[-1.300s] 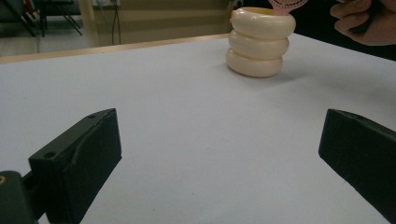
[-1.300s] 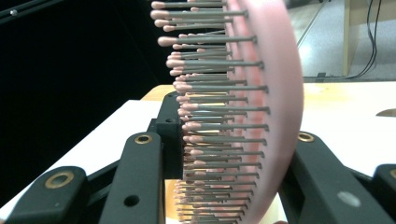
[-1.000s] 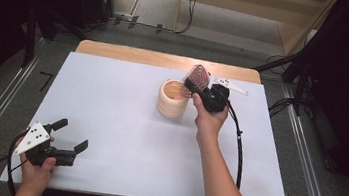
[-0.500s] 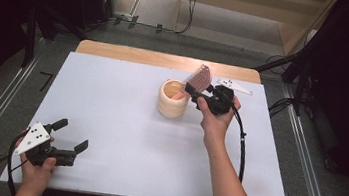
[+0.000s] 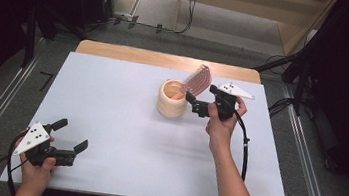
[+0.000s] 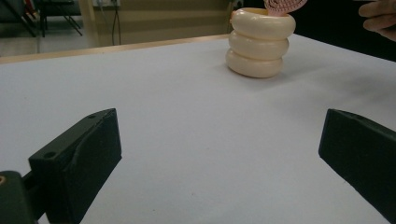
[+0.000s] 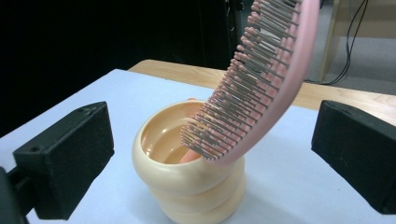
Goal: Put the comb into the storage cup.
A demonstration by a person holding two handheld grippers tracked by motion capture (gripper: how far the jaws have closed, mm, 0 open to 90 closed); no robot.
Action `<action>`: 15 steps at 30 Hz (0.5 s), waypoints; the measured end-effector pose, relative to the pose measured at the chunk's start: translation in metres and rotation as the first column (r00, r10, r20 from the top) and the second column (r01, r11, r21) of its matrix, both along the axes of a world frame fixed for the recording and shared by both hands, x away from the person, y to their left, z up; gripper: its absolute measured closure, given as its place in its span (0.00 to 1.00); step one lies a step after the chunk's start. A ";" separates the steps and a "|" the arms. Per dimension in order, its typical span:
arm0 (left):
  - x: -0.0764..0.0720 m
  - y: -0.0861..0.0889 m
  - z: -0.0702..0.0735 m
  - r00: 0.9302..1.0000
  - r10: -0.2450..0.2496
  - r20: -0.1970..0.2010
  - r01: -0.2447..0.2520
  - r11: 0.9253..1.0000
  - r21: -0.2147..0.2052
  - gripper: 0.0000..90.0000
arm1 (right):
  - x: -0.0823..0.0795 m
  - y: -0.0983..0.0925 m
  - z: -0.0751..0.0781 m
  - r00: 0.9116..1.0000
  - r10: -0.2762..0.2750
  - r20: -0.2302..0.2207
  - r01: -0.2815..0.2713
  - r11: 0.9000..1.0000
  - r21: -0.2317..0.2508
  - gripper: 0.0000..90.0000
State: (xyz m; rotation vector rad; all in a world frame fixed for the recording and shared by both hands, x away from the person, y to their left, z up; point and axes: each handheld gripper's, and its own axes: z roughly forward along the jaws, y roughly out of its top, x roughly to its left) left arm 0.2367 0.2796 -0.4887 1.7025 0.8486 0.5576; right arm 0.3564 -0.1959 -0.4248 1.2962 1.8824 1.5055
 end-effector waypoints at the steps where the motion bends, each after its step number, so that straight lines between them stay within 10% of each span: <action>1: 0.000 0.000 0.000 1.000 0.000 0.000 0.000 1.000 0.000 0.00 | -0.002 -0.001 0.000 1.000 0.003 0.005 -0.003 1.000 -0.001 0.00; 15: 0.000 -0.001 0.000 1.000 0.001 0.001 -0.001 1.000 0.002 0.00 | -0.025 -0.016 0.001 0.999 0.010 0.041 -0.010 1.000 -0.011 0.00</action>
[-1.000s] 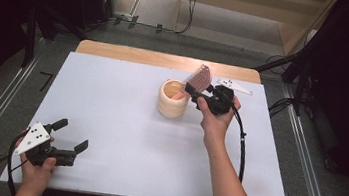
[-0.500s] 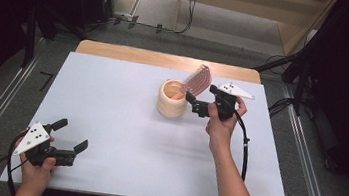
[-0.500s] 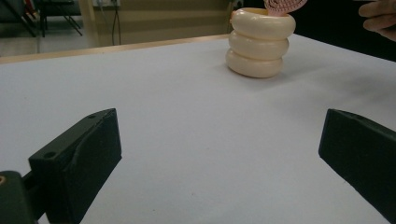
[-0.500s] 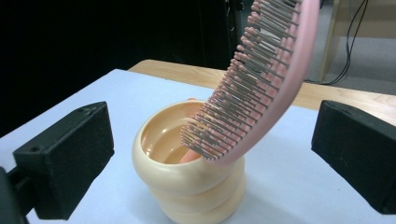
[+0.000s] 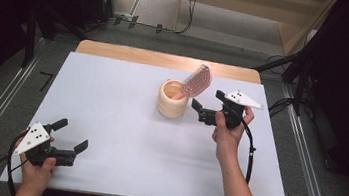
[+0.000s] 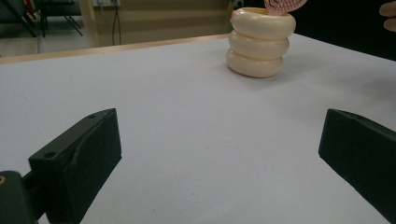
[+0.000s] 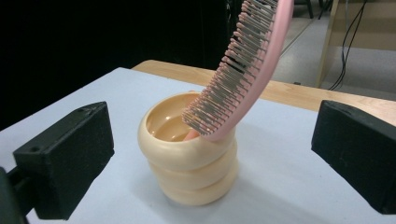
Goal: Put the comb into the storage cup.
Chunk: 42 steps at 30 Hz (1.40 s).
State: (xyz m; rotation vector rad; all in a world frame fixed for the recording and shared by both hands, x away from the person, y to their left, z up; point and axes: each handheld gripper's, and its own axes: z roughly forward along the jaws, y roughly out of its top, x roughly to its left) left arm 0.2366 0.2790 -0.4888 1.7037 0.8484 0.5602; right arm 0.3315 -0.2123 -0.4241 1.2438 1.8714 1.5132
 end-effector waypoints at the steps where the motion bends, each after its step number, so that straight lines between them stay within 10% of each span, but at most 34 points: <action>1: 0.000 0.000 0.000 1.000 0.000 0.000 0.000 1.000 0.000 0.00 | -0.001 -0.001 0.000 1.000 -0.002 0.000 0.002 1.000 -0.002 0.00; 42: -0.001 -0.001 0.000 1.000 -0.002 0.003 0.002 1.000 0.011 0.00 | -0.067 -0.064 -0.025 0.997 -0.056 0.049 0.060 0.996 -0.065 0.00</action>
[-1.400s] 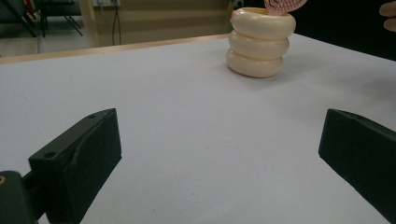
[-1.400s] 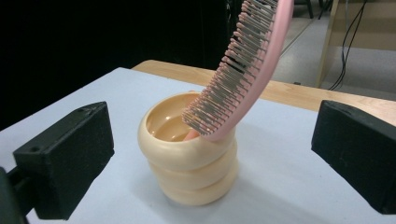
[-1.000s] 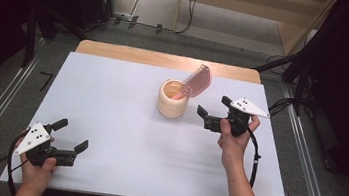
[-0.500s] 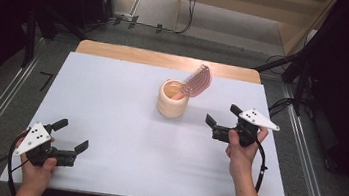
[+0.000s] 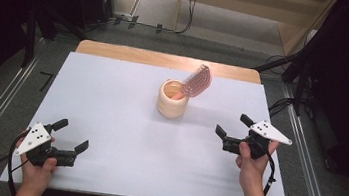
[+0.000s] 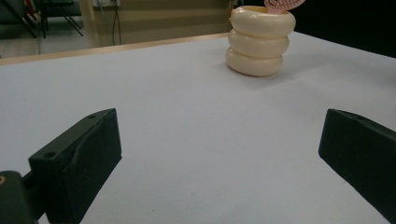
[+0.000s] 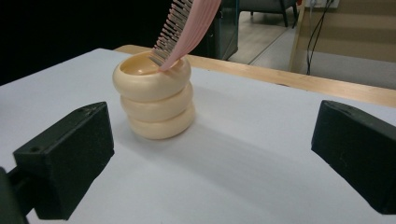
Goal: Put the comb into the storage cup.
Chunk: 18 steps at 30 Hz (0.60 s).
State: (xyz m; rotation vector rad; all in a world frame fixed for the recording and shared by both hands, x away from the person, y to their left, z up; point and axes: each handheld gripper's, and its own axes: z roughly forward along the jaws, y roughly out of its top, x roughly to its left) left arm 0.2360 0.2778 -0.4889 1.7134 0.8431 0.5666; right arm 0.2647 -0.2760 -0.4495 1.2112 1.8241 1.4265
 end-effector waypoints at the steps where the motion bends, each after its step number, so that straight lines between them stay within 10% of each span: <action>1: 0.000 0.000 0.000 1.000 0.000 0.001 0.000 1.000 0.001 0.00 | -0.001 -0.002 -0.001 1.000 -0.002 0.001 0.002 1.000 -0.005 0.00; 18: 0.000 0.000 0.000 1.000 -0.001 -0.001 0.001 1.000 -0.001 0.00 | -0.024 -0.030 -0.013 1.000 -0.031 -0.001 0.031 1.000 -0.005 0.00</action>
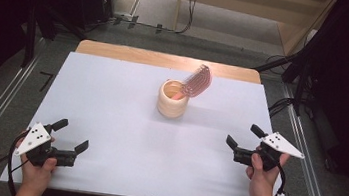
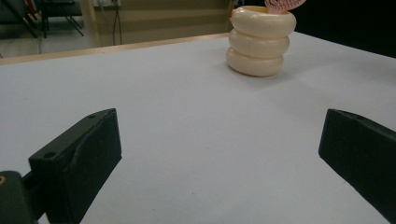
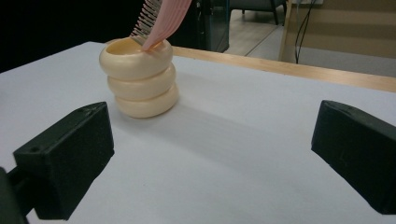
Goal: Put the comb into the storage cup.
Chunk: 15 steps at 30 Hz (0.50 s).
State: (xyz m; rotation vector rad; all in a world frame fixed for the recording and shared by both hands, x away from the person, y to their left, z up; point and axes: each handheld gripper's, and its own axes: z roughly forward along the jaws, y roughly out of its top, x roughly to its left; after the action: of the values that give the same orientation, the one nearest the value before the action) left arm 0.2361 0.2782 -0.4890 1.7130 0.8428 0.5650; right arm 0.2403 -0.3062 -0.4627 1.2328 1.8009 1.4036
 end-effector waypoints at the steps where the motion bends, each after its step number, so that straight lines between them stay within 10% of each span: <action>1: 0.000 0.000 0.000 1.000 0.002 0.000 -0.002 1.000 0.001 0.00 | -0.002 -0.002 0.000 1.000 -0.004 -0.001 0.004 1.000 -0.002 0.00; 15: 0.000 0.000 0.000 1.000 0.007 -0.001 -0.007 1.000 0.002 0.00 | -0.022 -0.031 -0.014 0.999 -0.037 -0.020 0.038 0.999 0.028 0.00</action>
State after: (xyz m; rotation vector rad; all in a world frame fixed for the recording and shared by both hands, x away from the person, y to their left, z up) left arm 0.2360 0.2778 -0.4892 1.7134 0.8490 0.5699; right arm 0.2183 -0.3367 -0.4764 1.2925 1.7673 1.4051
